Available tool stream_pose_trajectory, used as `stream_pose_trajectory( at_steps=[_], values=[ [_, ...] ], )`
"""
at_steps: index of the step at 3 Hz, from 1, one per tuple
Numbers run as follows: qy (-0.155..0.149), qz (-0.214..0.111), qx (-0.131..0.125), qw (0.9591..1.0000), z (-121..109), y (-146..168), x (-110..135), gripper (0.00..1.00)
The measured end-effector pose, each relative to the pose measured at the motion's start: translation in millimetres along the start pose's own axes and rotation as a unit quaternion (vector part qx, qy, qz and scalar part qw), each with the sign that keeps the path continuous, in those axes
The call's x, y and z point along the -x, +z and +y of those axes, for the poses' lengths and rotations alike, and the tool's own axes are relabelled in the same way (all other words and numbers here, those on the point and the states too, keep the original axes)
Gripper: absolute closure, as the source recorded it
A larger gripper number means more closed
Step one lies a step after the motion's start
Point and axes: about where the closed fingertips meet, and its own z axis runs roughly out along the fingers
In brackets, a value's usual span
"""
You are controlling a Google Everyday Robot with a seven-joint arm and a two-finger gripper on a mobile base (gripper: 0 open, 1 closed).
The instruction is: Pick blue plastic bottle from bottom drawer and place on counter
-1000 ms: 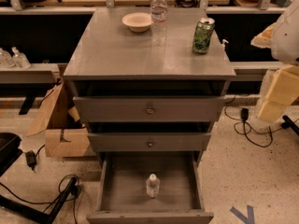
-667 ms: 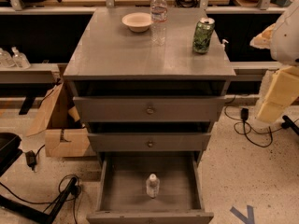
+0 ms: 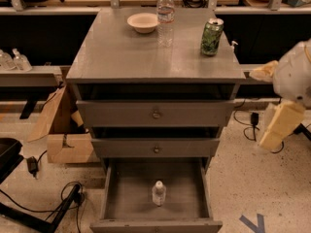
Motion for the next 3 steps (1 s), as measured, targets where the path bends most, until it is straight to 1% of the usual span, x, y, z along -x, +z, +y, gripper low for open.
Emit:
stream_pose_trajectory(
  at_steps=[1, 2, 3],
  values=[
    [0.011, -0.138, 0.014, 0.9903, 17, 84, -25, 0.0],
    [0.007, -0.231, 0.005, 0.9729, 23, 139, -23, 0.0],
    [-0.024, -0.28, 0.012, 0.9596, 34, 181, -21, 0.0]
  ],
)
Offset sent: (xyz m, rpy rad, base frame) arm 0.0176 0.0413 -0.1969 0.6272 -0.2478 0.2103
